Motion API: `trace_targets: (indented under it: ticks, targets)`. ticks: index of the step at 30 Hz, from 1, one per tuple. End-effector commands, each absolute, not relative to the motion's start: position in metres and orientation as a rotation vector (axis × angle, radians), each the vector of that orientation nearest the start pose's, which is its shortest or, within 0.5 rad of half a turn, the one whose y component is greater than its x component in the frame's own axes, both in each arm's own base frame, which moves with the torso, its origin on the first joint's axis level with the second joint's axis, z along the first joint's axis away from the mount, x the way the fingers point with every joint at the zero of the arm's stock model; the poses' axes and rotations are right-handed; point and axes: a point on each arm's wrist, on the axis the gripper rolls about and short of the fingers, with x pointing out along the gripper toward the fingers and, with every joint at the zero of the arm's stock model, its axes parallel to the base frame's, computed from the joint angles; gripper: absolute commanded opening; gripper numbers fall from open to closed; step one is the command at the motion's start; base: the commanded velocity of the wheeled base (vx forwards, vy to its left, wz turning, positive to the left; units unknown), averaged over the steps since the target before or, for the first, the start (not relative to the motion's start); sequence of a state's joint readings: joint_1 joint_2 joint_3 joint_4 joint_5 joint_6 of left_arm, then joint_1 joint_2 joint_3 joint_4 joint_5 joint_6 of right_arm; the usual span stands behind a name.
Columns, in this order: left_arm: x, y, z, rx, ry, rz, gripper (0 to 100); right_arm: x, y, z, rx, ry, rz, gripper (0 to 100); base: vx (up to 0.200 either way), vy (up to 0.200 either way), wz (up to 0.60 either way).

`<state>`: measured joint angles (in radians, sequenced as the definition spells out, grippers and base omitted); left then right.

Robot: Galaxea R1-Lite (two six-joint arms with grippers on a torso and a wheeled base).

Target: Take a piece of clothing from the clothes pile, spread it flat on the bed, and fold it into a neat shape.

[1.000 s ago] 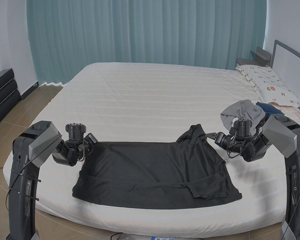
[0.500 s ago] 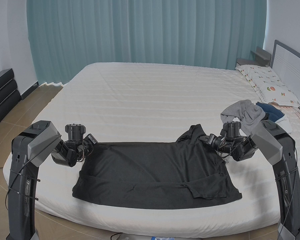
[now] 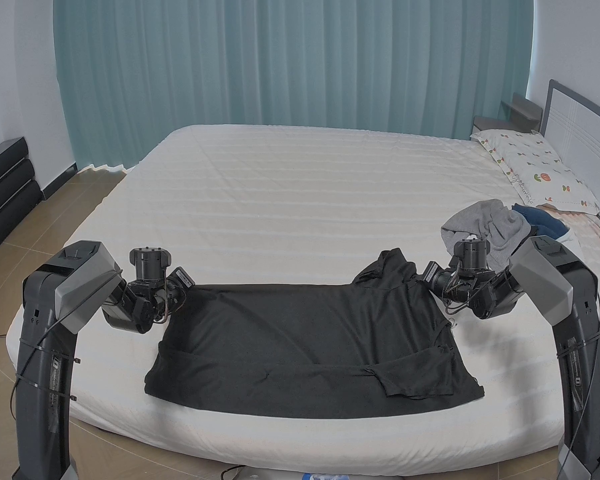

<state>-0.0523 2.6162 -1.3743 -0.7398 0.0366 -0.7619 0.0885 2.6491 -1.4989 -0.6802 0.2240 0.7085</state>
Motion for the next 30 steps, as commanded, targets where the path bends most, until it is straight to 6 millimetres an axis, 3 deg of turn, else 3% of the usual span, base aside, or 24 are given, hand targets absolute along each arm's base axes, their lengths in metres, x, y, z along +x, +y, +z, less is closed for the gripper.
trace_targets:
  ticks: [1, 8, 18, 19, 30]
  targets:
    - [0.477, -0.02, -0.037, -0.725, 0.467, 0.18, 0, 0.491, 0.037, -0.016, 0.726, 0.526, 0.119, 0, 0.0, 0.0, 0.0]
    - [0.478, -0.017, -0.036, -0.727, 0.456, 0.186, 0, 0.475, 0.02, -0.024, 0.709, 0.584, 0.109, 0, 0.0, 0.0, 0.0]
    - [0.477, -0.017, -0.039, -0.727, 0.462, 0.188, 0, 0.475, 0.016, -0.028, 0.68, 0.592, 0.115, 0, 0.0, 0.0, 0.0]
    - [0.477, -0.017, -0.039, -0.726, 0.462, 0.187, 0, 0.475, 0.018, -0.029, 0.681, 0.598, 0.123, 100, 0.0, 0.0, 0.0]
    - [0.474, -0.017, -0.041, -0.724, 0.473, 0.189, 0, 0.49, 0.032, -0.026, 0.686, 0.59, 0.177, 100, 0.0, 0.0, 0.0]
